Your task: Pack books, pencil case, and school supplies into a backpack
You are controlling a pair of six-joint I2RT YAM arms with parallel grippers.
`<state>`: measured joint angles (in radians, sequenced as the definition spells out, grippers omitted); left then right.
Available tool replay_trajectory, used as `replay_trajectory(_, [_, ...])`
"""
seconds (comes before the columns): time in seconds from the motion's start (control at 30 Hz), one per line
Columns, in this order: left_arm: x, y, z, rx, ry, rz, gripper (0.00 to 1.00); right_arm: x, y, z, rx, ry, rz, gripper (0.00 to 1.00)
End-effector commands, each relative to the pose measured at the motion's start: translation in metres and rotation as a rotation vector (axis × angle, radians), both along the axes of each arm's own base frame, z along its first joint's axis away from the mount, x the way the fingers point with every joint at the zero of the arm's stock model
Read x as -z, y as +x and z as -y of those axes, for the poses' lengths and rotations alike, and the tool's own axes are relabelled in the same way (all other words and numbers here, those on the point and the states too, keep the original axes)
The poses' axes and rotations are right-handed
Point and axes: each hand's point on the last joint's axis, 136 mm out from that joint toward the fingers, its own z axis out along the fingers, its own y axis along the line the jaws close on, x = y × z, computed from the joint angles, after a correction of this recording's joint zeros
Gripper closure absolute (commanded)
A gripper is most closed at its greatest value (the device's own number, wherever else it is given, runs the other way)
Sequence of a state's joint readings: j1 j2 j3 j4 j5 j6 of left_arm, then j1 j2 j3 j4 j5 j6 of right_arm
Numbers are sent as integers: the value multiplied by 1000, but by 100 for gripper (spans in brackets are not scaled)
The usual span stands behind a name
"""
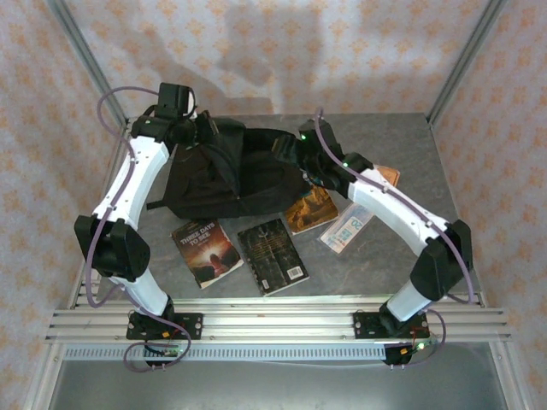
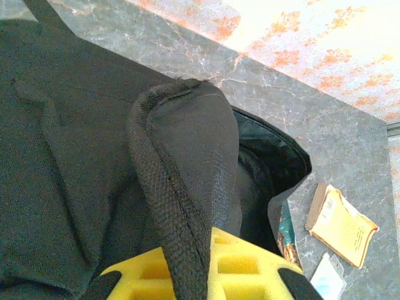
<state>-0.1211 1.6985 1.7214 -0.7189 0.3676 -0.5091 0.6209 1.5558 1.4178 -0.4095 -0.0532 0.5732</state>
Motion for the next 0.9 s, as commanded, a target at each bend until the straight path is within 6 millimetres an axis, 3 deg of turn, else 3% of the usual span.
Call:
replay_trajectory(0.0, [21, -5, 26, 63, -51, -21, 100, 32, -20, 53, 139, -129, -71, 21])
replay_trajectory(0.13, [62, -18, 66, 152, -73, -96, 100, 63, -50, 92, 207, -113, -169, 21])
replay_trajectory(0.27, [85, -20, 102, 183, -299, -149, 100, 87, -76, 140, 312, -124, -232, 23])
replay_trajectory(0.37, [99, -23, 113, 186, -333, -181, 100, 110, -94, 176, 406, -89, -298, 29])
replay_trajectory(0.47, [107, -25, 116, 192, -332, -195, 100, 144, -106, 197, 468, 39, -408, 40])
replay_trajectory(0.63, [110, -26, 128, 195, -439, -212, 100, 181, -111, 210, 508, 157, -468, 42])
replay_trajectory(0.87, [121, -25, 118, 187, -362, -246, 100, 217, -103, 210, 498, 223, -532, 47])
